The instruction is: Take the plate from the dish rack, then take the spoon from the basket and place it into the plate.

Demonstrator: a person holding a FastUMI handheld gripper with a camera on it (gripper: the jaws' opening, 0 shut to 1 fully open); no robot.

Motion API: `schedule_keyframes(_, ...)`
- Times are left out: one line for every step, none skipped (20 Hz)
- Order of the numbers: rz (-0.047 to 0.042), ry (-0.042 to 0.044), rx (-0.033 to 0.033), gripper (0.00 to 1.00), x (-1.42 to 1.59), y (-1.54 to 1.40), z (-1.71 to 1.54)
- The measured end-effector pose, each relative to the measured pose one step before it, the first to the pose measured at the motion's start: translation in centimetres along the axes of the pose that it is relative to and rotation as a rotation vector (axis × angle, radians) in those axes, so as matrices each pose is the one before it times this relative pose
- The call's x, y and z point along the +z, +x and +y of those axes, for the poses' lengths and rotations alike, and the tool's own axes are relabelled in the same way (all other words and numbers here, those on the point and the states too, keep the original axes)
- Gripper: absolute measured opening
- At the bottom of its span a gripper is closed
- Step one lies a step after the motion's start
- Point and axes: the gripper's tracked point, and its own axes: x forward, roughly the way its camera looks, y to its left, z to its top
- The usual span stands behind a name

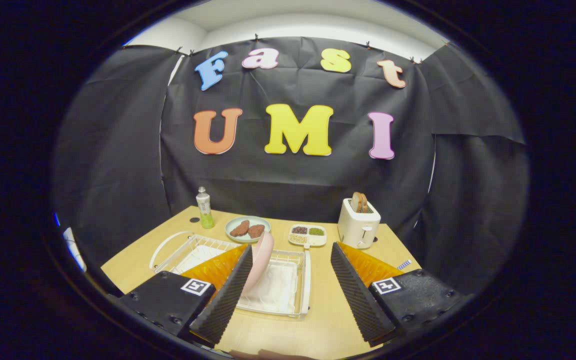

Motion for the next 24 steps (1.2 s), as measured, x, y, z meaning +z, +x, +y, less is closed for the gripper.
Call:
schedule_keyframes(0.03331,-0.00809,-0.01339,1.0,0.119,1.204,0.302)
schedule_keyframes(0.03205,-0.01069,-0.00079,1.0,0.19,1.171,0.509)
schedule_keyframes(0.02692,-0.01048,0.00649,1.0,0.294,0.976,0.796)
schedule_keyframes(0.04233,-0.01645,0.00115,1.0,0.051,1.106,0.687)
schedule_keyframes(0.04117,-0.00913,0.00175,1.0,-0.076,1.309,0.599)
schedule_keyframes(0.05593,-0.00687,-0.00556,1.0,-0.516,1.234,0.452)
schedule_keyframes(0.05712,-0.01145,-0.00298,1.0,-0.183,1.105,0.575)
schedule_keyframes(0.05851,-0.0066,-0.00918,1.0,-0.184,0.814,0.401)
schedule_keyframes(0.0417,0.00939,-0.02609,1.0,0.137,0.59,-0.035)
schedule_keyframes(0.04732,-0.00029,-0.02231,0.97,0.249,0.499,0.106)
schedule_keyframes(0.05304,0.00533,-0.02196,0.93,0.092,0.64,0.095)
schedule_keyframes(0.06009,0.00697,-0.00691,0.9,-0.113,0.708,0.541)
schedule_keyframes(0.04573,0.01798,0.01337,0.84,0.11,0.615,0.82)
schedule_keyframes(0.04925,0.02707,-0.01357,0.78,-0.102,0.649,0.076)
schedule_keyframes(0.03621,0.02789,-0.02323,0.72,0.001,0.471,0.047)
schedule_keyframes(0.02273,0.00689,-0.03081,0.69,0.219,0.427,-0.359)
schedule_keyframes(0.00985,-0.0054,-0.0222,0.61,0.348,0.248,-0.068)
schedule_keyframes(0.01222,-0.0108,-0.01164,0.58,0.064,0.274,0.326)
schedule_keyframes(0.02249,-0.00324,0.00755,0.51,-0.188,0.23,0.711)
schedule_keyframes(0.0176,-0.00914,-0.00572,0.5,-0.257,0.33,0.409)
schedule_keyframes(0.00647,-0.0035,-0.00577,0.39,0.092,0.004,0.434)
schedule_keyframes(0.00621,-0.00454,-0.03559,0.35,-0.306,0.234,0.019)
schedule_keyframes(-0.005,0.00373,-0.02832,0.29,0.176,-0.235,-0.088)
schedule_keyframes(-0.01124,0.00416,-0.01889,0.27,0.001,-0.314,0.562)
